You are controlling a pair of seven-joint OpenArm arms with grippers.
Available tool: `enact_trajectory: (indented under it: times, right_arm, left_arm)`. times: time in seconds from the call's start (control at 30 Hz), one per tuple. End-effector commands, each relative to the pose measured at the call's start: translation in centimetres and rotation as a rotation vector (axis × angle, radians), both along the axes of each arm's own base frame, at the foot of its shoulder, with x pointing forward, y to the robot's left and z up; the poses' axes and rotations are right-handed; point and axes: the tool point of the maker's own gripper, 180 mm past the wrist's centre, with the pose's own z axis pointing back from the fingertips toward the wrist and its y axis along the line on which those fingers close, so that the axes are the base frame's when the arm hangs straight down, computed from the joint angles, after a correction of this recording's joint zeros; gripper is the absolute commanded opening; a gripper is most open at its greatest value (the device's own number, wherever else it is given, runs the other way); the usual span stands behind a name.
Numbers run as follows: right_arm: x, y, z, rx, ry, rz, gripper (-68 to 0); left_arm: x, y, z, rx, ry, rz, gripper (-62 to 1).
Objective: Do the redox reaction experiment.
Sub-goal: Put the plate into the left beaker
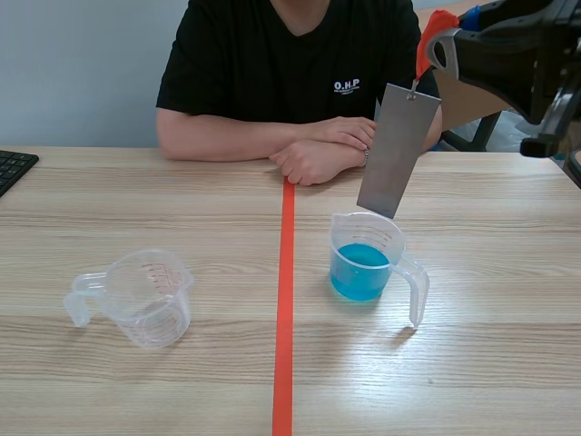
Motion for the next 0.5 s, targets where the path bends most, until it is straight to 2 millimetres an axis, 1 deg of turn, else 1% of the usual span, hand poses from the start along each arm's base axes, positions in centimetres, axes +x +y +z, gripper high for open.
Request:
enact_trajectory:
  times: [0.0, 0.2, 0.47]
  right_arm:
    - [-0.2, 0.2, 1.1, 0.012, -0.032, 0.017, -65.8]
    - [-0.2, 0.6, 1.1, 0.014, -0.031, 0.029, -65.8]
    - [-0.6, 2.3, 0.9, 0.013, -0.026, 0.085, -65.8]
  left_arm:
    - [-0.6, -0.3, -0.1, -0.014, 0.006, 0.014, -56.8]
    - [-1.9, -0.7, -0.8, -0.043, 0.027, 0.083, -56.8]
    - [-2.7, -0.5, -1.5, -0.041, 0.052, 0.099, -56.8]
